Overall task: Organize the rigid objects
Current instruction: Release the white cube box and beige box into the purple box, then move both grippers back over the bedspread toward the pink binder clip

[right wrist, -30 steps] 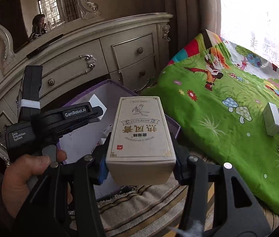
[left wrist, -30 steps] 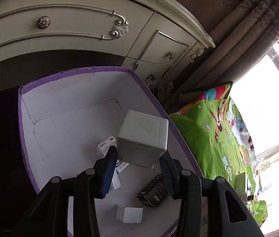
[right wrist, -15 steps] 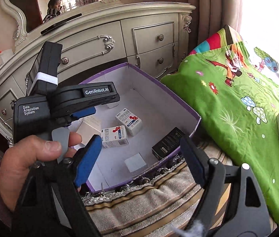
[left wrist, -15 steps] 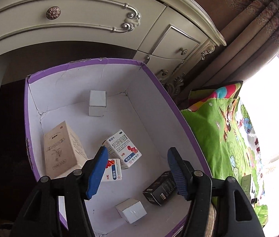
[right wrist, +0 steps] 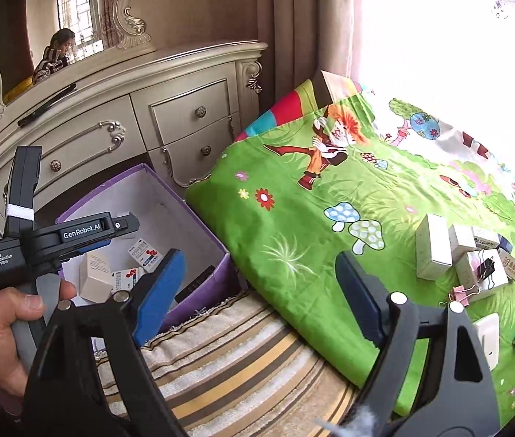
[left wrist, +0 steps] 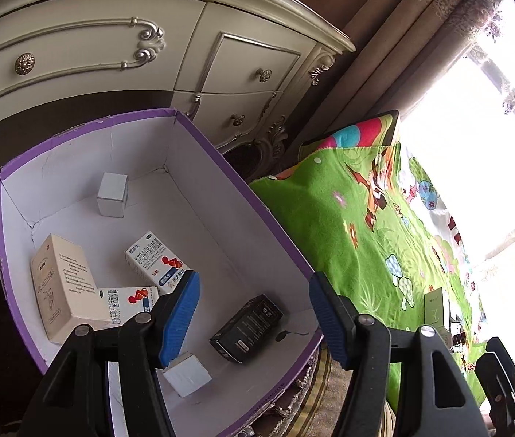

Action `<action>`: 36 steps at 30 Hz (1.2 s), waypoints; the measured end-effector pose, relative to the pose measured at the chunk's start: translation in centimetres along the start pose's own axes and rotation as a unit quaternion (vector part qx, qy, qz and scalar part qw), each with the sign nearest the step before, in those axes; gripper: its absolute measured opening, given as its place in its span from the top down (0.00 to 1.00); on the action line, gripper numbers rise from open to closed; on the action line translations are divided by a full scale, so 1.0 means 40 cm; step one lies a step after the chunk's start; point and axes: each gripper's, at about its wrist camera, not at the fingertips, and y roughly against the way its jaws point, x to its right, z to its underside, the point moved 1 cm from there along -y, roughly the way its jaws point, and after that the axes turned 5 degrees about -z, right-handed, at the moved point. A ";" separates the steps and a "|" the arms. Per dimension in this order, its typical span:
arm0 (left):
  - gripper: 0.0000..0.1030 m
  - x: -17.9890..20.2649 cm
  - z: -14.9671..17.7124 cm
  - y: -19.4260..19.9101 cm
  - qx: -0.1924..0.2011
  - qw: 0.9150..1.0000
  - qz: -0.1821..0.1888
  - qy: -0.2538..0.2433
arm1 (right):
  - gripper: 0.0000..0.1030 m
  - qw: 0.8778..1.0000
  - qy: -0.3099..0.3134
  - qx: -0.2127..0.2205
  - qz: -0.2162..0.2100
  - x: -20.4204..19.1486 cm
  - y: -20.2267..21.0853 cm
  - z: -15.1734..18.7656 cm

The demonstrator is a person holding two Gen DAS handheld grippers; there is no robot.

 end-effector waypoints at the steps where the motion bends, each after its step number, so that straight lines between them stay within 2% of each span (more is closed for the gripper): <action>1: 0.39 0.025 0.005 -0.001 -0.001 1.000 0.005 -0.013 | 0.14 1.000 -0.001 0.006 0.015 0.027 0.011 -0.003; 5: 0.39 0.129 0.034 -0.014 -0.015 0.997 0.026 -0.064 | 0.09 0.997 -0.024 0.029 0.067 0.135 0.040 0.000; 8: 0.39 0.217 0.056 -0.023 -0.031 0.993 0.046 -0.109 | 0.09 0.995 -0.050 0.029 0.084 0.213 0.046 0.020; 15: 0.32 0.413 0.155 -0.027 -0.045 0.969 0.092 -0.227 | 0.09 0.984 -0.125 0.023 0.124 0.374 0.056 0.090; 23: 0.32 0.541 0.268 -0.047 -0.095 0.932 0.130 -0.325 | 0.09 0.967 -0.200 0.017 0.156 0.497 0.061 0.182; 27: 0.32 0.580 0.299 -0.050 -0.107 0.916 0.140 -0.359 | 0.09 0.957 -0.232 0.036 0.172 0.540 0.091 0.197; 33: 0.32 0.674 0.361 -0.073 -0.126 0.879 0.159 -0.431 | 0.09 0.938 -0.277 0.070 0.197 0.588 0.138 0.216; 36: 0.32 0.722 0.389 -0.091 -0.134 0.860 0.175 -0.461 | 0.09 0.935 -0.291 0.068 0.193 0.608 0.142 0.226</action>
